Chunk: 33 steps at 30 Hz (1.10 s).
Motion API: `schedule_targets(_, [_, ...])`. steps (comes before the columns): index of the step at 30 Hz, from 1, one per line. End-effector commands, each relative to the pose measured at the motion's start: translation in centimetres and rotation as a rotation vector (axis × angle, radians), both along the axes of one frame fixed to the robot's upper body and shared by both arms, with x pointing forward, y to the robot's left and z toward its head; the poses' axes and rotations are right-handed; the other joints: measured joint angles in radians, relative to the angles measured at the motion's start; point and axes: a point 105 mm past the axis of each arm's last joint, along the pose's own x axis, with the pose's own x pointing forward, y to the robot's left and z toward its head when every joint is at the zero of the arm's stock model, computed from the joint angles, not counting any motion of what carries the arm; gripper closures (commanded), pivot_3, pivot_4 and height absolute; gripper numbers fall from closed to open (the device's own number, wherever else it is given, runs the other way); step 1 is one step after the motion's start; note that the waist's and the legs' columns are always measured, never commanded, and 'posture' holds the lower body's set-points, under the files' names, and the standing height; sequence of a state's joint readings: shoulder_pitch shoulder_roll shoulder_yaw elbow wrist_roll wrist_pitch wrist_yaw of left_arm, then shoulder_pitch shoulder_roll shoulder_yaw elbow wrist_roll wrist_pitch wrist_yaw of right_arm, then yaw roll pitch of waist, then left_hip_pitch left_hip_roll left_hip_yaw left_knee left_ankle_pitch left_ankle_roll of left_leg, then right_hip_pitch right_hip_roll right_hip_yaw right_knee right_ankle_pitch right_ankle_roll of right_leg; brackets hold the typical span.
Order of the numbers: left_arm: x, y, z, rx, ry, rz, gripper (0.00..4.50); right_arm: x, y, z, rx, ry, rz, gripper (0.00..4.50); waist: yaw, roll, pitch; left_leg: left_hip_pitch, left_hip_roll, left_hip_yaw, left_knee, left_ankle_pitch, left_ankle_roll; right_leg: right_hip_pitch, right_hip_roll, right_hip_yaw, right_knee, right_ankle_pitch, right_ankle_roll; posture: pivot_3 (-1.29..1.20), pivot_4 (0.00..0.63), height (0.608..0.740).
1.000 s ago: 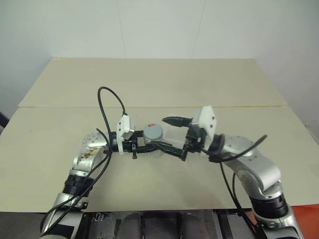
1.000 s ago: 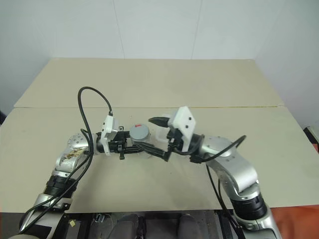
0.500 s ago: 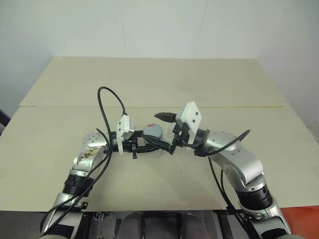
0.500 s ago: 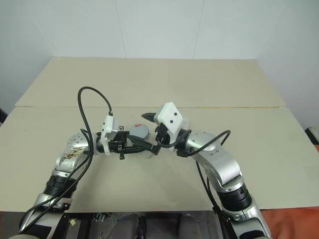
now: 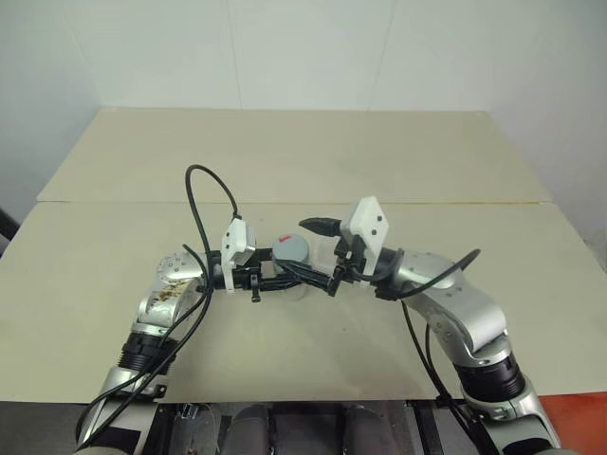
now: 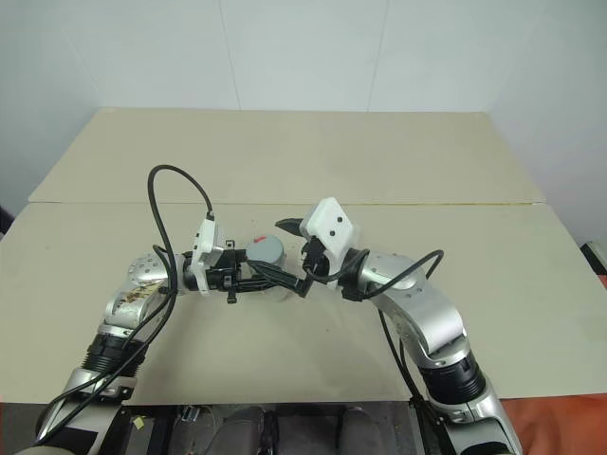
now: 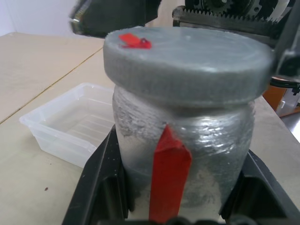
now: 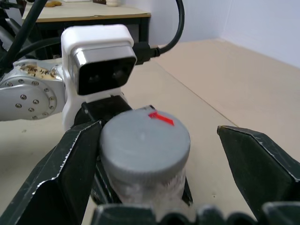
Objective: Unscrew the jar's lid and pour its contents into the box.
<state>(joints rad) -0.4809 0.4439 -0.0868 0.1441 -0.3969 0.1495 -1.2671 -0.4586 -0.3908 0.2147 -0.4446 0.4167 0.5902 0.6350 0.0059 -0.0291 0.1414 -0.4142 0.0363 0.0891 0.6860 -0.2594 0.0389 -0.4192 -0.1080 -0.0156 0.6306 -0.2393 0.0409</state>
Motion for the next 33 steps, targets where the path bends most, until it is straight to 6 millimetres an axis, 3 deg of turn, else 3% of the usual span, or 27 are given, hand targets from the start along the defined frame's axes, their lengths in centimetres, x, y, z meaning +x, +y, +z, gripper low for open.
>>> schedule_targets(1, [-0.1, -0.1, 1.5, -0.018, -0.057, -0.016, 2.57, 0.0, -1.2, 1.1, 0.014, -0.039, -0.035, 0.02, 0.0, 0.0, 0.0, 0.0, 0.0, 0.0, 0.0, 0.0, 0.0, 0.0, 0.0, 0.0, 0.0, 0.0, 0.0, 0.0, 0.15, 0.74])
schedule_targets(24, [0.0, -0.1, 1.4, -0.015, -0.056, -0.021, 2.57, -0.3, -3.5, 1.0, 0.009, -0.031, -0.077, 0.02, 0.001, 0.0, 0.0, 0.0, 0.0, 0.0, 0.001, 0.0, 0.0, 0.0, 0.0, 0.0, 0.0, 0.0, 0.0, 0.0, 0.15, 0.74])
schedule_targets(33, [-0.1, -0.1, 1.3, -0.013, -0.053, -0.024, 2.57, -2.0, -3.6, 1.2, 0.006, -0.029, 0.025, 0.02, 0.004, 0.0, 0.0, 0.0, 0.0, 0.0, 0.001, 0.0, 0.0, 0.0, 0.0, 0.0, -0.001, 0.0, 0.0, 0.0, 0.15, 0.74])
